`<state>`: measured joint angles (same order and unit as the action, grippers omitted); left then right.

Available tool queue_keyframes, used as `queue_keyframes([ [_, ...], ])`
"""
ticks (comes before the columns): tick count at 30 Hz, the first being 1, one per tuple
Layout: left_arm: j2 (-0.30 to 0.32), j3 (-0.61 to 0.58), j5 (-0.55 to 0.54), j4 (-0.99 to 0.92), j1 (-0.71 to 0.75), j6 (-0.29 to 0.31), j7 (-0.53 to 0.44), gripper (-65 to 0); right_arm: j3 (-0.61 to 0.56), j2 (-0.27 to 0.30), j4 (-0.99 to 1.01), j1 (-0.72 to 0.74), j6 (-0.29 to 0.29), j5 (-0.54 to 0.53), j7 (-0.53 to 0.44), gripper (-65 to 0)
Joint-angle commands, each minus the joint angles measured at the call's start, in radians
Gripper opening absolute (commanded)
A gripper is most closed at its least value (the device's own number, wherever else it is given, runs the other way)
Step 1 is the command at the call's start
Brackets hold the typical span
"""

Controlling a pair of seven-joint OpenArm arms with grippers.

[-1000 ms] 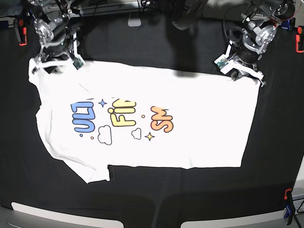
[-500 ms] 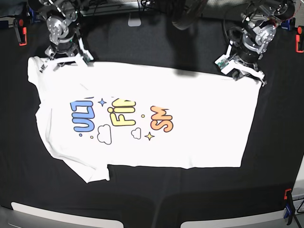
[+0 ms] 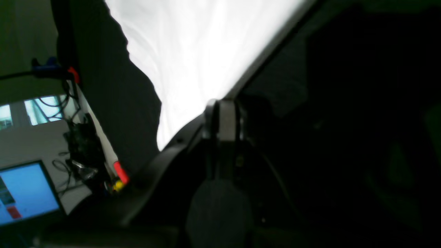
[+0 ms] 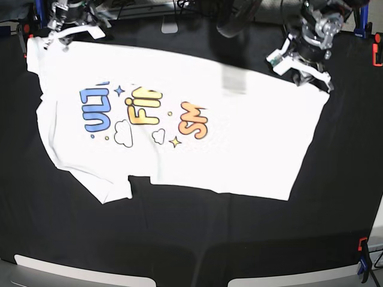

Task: Layout the t-shirt on the table in an organized manner, then fold the t-shirt properly
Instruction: 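Pull the folded hem edge away from the collar with both grippers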

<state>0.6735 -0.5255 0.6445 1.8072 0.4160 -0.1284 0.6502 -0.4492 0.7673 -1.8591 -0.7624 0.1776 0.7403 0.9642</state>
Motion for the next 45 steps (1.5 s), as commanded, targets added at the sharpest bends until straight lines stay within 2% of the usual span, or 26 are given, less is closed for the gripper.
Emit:
queue_keyframes([
  [1, 0.014, 0.006, 0.033, 0.035, 0.016, -0.023, 0.031, -65.0, 0.01, 0.025, -0.023, -0.012, 0.023, 0.029, 0.045, -65.0],
  [6, 0.014, 0.006, 0.129, 0.117, 0.119, -0.084, 0.106, -65.0, 0.01, 0.033, -0.033, -0.019, 0.041, 0.044, 0.058, -65.0],
  [12, 0.014, 0.006, 0.195, 0.177, 0.236, -0.093, 0.159, -65.0, 0.01, 0.033, -0.033, -0.019, 0.041, 0.045, 0.057, -65.0],
  [16, 0.014, 0.006, 0.201, 0.179, 0.287, -0.093, 0.195, -65.0, 0.009, 0.033, -0.033, -0.019, 0.04, 0.045, 0.056, -65.0],
  [22, 0.014, 0.006, 0.204, 0.179, 0.347, -0.093, 0.194, -65.0, 0.009, 0.033, -0.033, -0.019, 0.039, 0.046, 0.052, -65.0],
  [29, 0.014, 0.006, 0.204, 0.179, 0.349, -0.093, 0.194, -65.0, 0.009, 0.034, -0.033, -0.02, 0.013, 0.046, 0.039, -65.0],
  [37, 0.013, 0.006, 0.203, 0.179, 0.349, -0.094, 0.194, -65.0, 0.009, 0.033, -0.034, -0.053, 0.029, 0.091, 0.038, -65.0],
  [40, 0.005, 0.006, 0.184, 0.179, 0.349, -0.14, 0.194, -65.0, 0.009, 0.033, -0.034, -0.053, 0.04, 0.09, 0.043, -64.4],
  [43, 0.006, 0.006, 0.159, 0.179, 0.349, -0.145, 0.195, -65.0, 0.009, 0.033, -0.034, -0.053, 0.04, 0.068, 0.046, -43.0],
  [45, 0.006, 0.006, 0.146, 0.179, 0.349, -0.145, 0.197, -62.4, 0.009, 0.033, -0.034, -0.054, 0.04, 0.064, 0.053, -34.3],
])
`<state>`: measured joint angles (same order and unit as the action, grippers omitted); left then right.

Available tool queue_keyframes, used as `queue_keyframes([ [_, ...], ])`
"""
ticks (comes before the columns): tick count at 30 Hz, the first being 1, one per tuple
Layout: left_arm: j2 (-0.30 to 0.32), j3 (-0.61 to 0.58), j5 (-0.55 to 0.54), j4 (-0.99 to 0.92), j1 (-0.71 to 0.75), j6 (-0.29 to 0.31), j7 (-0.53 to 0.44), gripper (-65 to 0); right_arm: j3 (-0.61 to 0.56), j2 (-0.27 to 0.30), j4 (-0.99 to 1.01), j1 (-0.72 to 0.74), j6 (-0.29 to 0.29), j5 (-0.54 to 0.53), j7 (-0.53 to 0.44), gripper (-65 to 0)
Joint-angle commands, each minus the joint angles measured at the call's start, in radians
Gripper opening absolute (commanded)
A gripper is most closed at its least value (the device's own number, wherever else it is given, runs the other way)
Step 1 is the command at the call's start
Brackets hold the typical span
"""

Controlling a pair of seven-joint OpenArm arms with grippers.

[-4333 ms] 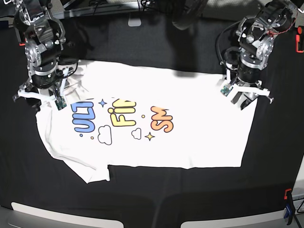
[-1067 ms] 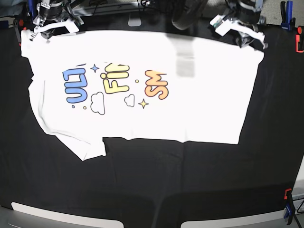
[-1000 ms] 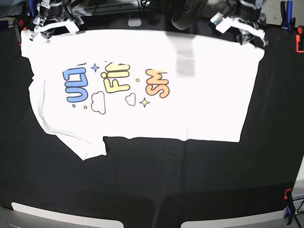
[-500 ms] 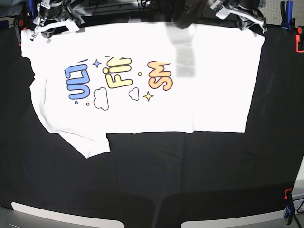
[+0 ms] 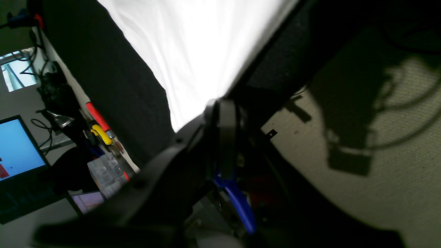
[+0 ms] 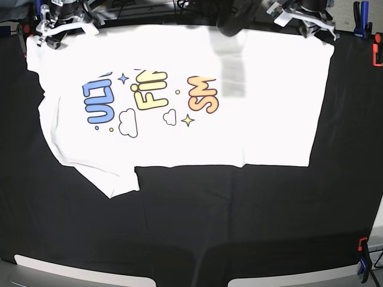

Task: Layout the t-shirt on the table in an organized manner, then fold the t-shirt properly
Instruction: 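Pull the folded hem edge away from the collar with both grippers, then release the hem and move both grippers to the shirt's side edges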

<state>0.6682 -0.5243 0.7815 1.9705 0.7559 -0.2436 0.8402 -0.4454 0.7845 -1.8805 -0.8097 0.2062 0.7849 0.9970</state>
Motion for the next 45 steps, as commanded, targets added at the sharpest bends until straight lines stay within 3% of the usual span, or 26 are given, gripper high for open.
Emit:
queue_keyframes([
  [1, 0.011, 0.005, 0.01, 0.016, 0.009, -0.03, 0.017, -61.1, 0.005, 0.016, -0.012, -0.009, 0.011, 0.021, 0.021, -33.9],
  [8, 0.011, 0.005, 0.015, 0.016, 0.009, -0.029, 0.19, -61.0, 0.005, 0.017, -0.038, -0.111, 0.018, 0.109, -0.007, -34.0],
  [14, 0.013, 0.005, 0.15, 0.075, 0.009, -0.043, 0.302, -61.0, 0.005, 0.016, -0.126, -0.174, 0.119, 0.193, -0.002, -34.0],
  [17, 0.014, 0.005, 0.195, 0.15, 0.008, -0.093, 0.25, -61.0, 0.007, 0.017, -0.185, -0.151, 0.153, 0.211, 0.015, -34.0],
  [20, 0.014, 0.006, 0.203, 0.23, 0.002, -0.098, 0.175, -61.0, 0.007, 0.016, -0.218, -0.091, 0.174, 0.195, 0.029, -34.0],
  [23, 0.014, 0.008, 0.171, 0.272, -0.051, -0.107, 0.076, -61.0, 0.008, 0.016, -0.218, 0.017, 0.177, 0.079, 0.034, -34.0],
  [25, 0.014, 0.021, 0.074, 0.273, -0.123, -0.113, -0.01, -61.0, 0.009, 0.016, -0.217, 0.103, 0.177, -0.037, 0.032, -34.0],
  [28, 0.013, 0.081, -0.186, 0.273, -0.263, -0.113, -0.097, -61.0, 0.038, -0.004, -0.216, 0.233, 0.169, -0.144, -0.002, -34.0],
  [33, -0.003, 0.244, -0.466, 0.233, -0.496, -0.1, -0.117, -61.0, 0.182, -0.068, -0.206, 0.402, 0.089, -0.353, -0.108, -34.0],
  [37, -0.059, 0.382, -0.711, 0.137, -0.603, -0.008, -0.203, -60.9, 0.34, -0.151, -0.14, 0.531, -0.018, -0.566, -0.19, -34.0],
  [40, -0.091, 0.437, -0.894, 0.021, -0.671, 0.074, -0.237, -57.3, 0.454, -0.22, -0.062, 0.63, -0.146, -0.754, -0.235, -34.0],
  [45, -0.105, 0.46, -1.118, -0.22, -0.813, 0.235, -0.235, -55.0, 0.584, -0.294, 0.101, 0.772, -0.429, -1.063, -0.227, -34.0],
])
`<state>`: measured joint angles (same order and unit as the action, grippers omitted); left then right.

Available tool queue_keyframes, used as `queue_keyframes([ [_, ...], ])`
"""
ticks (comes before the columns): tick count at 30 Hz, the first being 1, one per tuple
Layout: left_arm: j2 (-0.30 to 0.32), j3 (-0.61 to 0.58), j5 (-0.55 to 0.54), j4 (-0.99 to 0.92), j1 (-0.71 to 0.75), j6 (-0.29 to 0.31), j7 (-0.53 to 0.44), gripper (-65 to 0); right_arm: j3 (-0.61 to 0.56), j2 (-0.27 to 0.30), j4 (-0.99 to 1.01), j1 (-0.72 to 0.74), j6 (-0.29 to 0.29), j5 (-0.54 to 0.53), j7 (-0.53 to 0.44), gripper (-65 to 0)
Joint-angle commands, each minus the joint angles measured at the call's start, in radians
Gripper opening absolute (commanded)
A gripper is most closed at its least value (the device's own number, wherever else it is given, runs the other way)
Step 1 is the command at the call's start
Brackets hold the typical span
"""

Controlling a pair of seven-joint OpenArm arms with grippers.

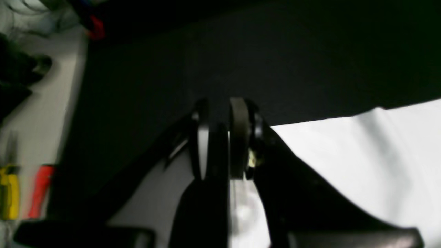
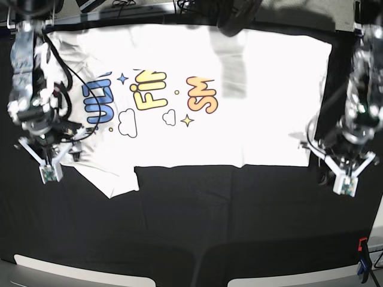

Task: Layout the t-shirt on the table in an organized manner, then fold the t-shirt properly
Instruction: 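Release the hem and move both grippers to the shirt's side edges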

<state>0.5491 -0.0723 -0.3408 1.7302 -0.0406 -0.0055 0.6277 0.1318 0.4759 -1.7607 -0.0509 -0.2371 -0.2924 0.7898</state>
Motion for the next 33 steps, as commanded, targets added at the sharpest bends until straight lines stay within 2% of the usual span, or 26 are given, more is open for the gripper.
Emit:
queue_keyframes([
  [1, 0.014, 0.008, -0.037, -0.032, -0.047, 0.028, -0.023, -55.0, 0.019, 0.01, 0.012, 0.036, -0.032, -0.038, -0.011, -34.0],
  [3, 0.014, 0.008, -0.106, -0.146, -0.114, 0.075, -0.013, -54.7, 0.029, 0.003, 0.062, 0.073, -0.09, -0.121, 0.025, -34.0],
  [6, 0.013, 0.008, -0.159, -0.337, -0.221, 0.124, 0.062, -51.0, 0.031, 0.003, 0.104, 0.108, -0.132, -0.213, 0.093, -34.0],
  [8, 0.013, 0.008, -0.166, -0.467, -0.288, 0.159, 0.113, -46.8, 0.031, 0.003, 0.106, 0.116, -0.142, -0.244, 0.114, -34.0],
  [13, 0.013, 0.006, -0.196, -0.738, -0.391, 0.172, 0.125, -46.2, 0.031, 0.003, 0.106, 0.12, -0.148, -0.265, 0.119, -34.0],
  [18, 0.013, 0.006, -0.417, -0.874, -0.417, 0.38, 0.135, -46.2, 0.031, 0.003, 0.106, 0.12, -0.148, -0.265, 0.119, -34.0],
  [21, 0.013, 0.006, -0.473, -0.887, -0.417, 0.44, 0.134, -46.2, 0.031, 0.003, 0.106, 0.12, -0.148, -0.265, 0.119, -34.0],
  [28, 0.01, 0.006, -0.468, -0.888, -0.413, 0.455, 0.09, -46.2, 0.031, 0.003, 0.106, 0.12, -0.148, -0.265, 0.12, -34.0],
  [31, -0.003, 0.006, -0.397, -0.89, -0.402, 0.455, 0.07, -46.2, 0.031, 0.003, 0.106, 0.119, -0.149, -0.265, 0.121, -34.0],
  [33, -0.015, 0.006, -0.394, -0.905, -0.394, 0.455, 0.07, -46.2, 0.031, 0.003, 0.106, 0.119, -0.15, -0.265, 0.121, -34.0],
])
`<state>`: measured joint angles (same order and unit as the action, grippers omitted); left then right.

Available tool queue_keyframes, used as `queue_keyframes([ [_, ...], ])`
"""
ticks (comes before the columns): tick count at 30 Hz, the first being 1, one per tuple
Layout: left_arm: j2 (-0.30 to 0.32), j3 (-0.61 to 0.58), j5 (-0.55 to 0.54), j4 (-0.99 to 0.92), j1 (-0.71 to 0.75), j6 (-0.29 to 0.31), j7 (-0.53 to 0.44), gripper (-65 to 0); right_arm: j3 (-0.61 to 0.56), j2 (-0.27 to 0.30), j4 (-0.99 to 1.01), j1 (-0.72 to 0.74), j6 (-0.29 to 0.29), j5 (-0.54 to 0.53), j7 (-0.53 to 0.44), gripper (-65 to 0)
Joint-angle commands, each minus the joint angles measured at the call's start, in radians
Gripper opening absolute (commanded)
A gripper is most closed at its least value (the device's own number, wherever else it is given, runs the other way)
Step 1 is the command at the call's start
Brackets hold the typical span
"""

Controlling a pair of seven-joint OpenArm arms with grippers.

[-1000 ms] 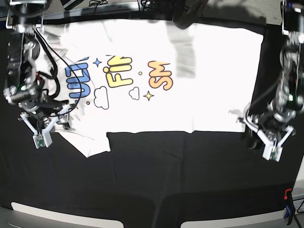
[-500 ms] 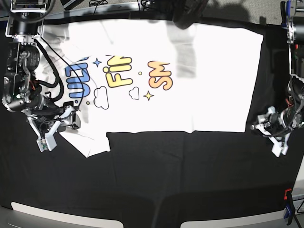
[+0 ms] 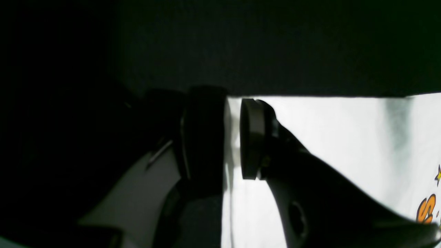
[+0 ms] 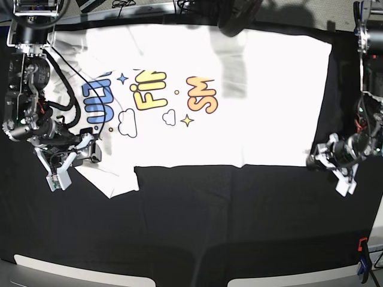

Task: Layout the t-shirt on the table in an organized manner, then fold the t-shirt properly
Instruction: 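Release the hem and move both grippers to the shirt's side edges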

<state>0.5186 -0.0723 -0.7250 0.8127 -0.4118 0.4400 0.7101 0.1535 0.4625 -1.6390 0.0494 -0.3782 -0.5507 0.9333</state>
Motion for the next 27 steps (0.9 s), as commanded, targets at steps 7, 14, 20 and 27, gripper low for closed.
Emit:
queue_keyframes([
  [7, -0.065, 0.006, -0.008, -0.121, -0.018, 0.011, -0.074, -46.2, 0.009, 0.016, -0.015, 0.019, -0.008, -0.007, -0.022, -34.0],
  [14, -0.074, 0.006, -0.043, -0.125, -0.029, 0.114, 0.061, -46.2, 0.009, 0.016, -0.015, 0.019, -0.008, -0.006, -0.023, -34.0],
  [20, -0.052, 0.006, -0.043, -0.125, -0.029, 0.114, 0.034, -46.2, 0.009, 0.016, -0.016, 0.019, -0.008, 0.002, -0.025, -34.0],
  [27, -0.031, 0.006, -0.043, -0.125, -0.028, 0.114, -0.029, -57.9, 0.009, 0.012, -0.015, 0.019, -0.008, 0.121, -0.068, -34.0],
])
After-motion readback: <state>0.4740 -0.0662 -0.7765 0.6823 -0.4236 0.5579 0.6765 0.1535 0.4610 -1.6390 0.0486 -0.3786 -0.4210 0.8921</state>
